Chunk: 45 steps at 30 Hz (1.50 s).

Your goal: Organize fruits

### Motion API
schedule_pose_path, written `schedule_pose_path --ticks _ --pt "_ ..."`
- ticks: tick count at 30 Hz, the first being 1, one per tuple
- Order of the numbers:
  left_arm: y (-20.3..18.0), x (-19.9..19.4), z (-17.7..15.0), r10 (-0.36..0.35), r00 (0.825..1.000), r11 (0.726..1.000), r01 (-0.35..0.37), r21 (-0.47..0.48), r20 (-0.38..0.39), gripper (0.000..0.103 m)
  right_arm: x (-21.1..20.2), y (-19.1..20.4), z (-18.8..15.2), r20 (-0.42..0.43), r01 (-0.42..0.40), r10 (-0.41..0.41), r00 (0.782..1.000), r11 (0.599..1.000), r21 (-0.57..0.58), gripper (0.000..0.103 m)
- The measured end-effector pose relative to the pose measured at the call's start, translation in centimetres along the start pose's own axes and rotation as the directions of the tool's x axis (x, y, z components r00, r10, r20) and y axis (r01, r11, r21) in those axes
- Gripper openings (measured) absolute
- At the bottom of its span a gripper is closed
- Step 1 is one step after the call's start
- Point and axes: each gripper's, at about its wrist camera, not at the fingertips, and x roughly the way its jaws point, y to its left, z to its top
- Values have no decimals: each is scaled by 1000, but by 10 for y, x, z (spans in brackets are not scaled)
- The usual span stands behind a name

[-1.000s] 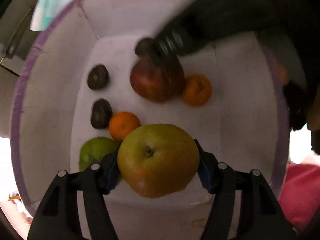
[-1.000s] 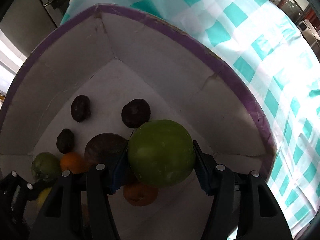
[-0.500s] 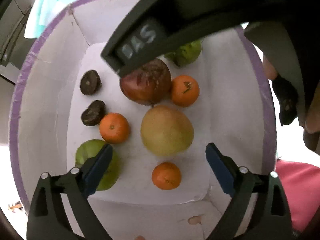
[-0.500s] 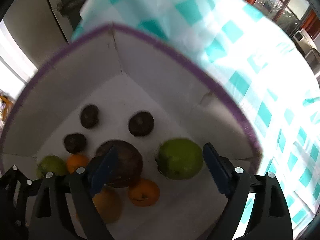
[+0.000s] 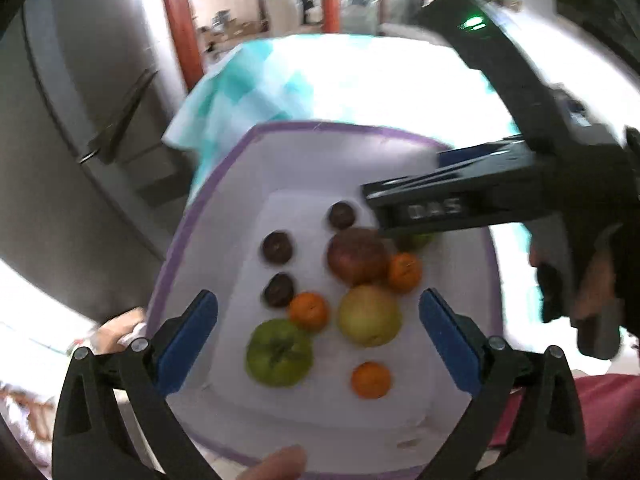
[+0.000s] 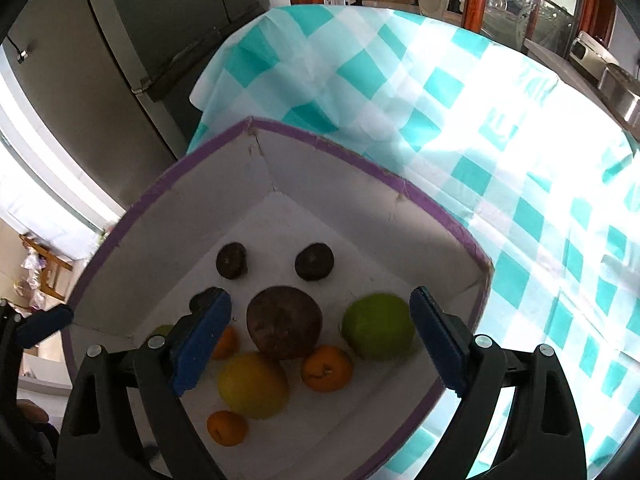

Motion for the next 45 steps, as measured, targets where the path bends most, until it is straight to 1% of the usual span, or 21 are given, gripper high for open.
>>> schedule_pose_path --ticks 1,2,3,5,9,14,27,45 --pt "0 1 -1 14 1000 1000 -14 -6 -8 101 4 7 -3 -2 1 -1 1000 1000 -3 88" --pt "1 1 -2 8 1000 1000 -9 -17 -15 101 3 9 -4 -3 0 0 1000 1000 -5 88" --pt "7 3 -4 -21 1000 999 20 -40 -23 101 4 10 -4 -5 0 0 1000 1000 -6 88" --pt "12 8 -7 -46 998 997 43 -70 -47 101 12 12 -3 -17 -3 3 1000 1000 -9 88" --pt "24 26 -14 -28 994 995 17 -99 -110 101 17 21 -5 -33 -4 3 999 1000 -19 88" --pt "31 34 -21 -29 989 994 13 -111 -143 101 27 28 -6 -64 -12 10 998 1000 -21 88" --pt "35 39 -26 -25 986 993 6 -116 -164 101 45 34 -8 -101 -25 24 995 1000 -18 88" --pt "22 45 -20 -46 983 994 27 -108 -175 101 41 17 -12 -98 -32 32 995 999 -3 88"
